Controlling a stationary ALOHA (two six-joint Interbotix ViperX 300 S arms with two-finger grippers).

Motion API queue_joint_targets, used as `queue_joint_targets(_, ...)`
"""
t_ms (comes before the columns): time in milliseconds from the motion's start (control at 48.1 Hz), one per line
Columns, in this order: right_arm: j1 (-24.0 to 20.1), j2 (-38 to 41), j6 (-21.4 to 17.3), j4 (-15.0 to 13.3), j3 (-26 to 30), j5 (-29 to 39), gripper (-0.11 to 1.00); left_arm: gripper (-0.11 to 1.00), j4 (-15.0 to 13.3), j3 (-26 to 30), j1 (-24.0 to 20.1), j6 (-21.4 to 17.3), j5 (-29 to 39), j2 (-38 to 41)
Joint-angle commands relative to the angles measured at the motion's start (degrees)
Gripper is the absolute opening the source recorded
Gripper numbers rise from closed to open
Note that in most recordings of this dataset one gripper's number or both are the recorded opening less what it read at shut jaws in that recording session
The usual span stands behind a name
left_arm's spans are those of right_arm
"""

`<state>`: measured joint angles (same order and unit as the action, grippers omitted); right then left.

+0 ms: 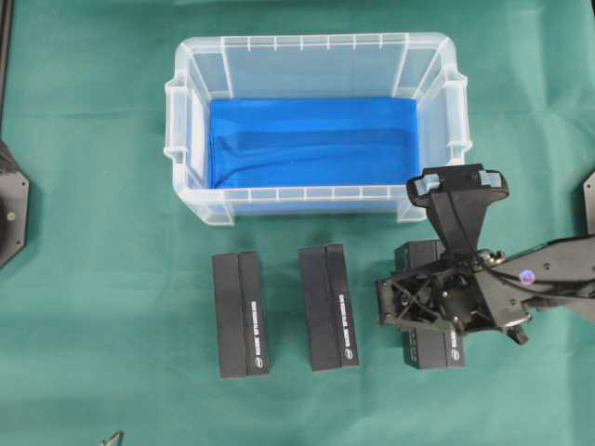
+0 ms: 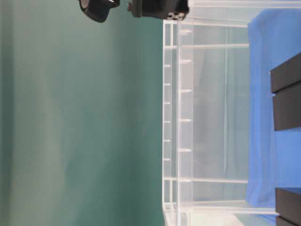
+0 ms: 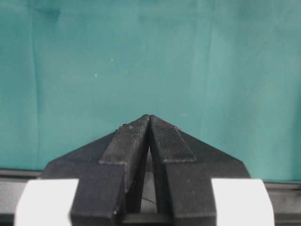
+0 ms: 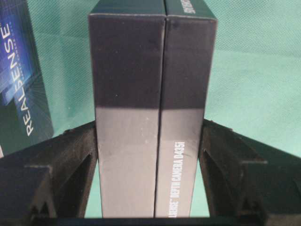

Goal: Take the box out of the case with the right arm.
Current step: 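Lower the box onto the cloth in line with the others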

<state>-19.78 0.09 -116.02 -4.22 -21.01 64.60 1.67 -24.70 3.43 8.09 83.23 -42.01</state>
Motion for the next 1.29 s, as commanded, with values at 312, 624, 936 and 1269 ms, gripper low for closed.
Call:
queue_joint_targets(312,0.2,-1.8,-1.0,-0.2,0.9,0.2,0.93,0.00,0.1,0.6,0.2,0.1,-0.4,0.1)
queue_joint_targets(624,0.2,-1.8,-1.0,-0.1,0.9,-0.2,0.89,0.00,0.1,0.6,0.2,0.1,-0.4,0.1)
queue_joint_targets(936,0.2,-1.8,-0.9,-0.1,2.1,0.3,0.89,0.00,0.1,0.6,0.2,0.1,-0.4,0.1)
queue_joint_targets(1269,0.4,-3.6,-0.6,-1.1,9.8,9.7,0.89,0.00,0.1,0.7,0.2,0.1,-0.4,0.1)
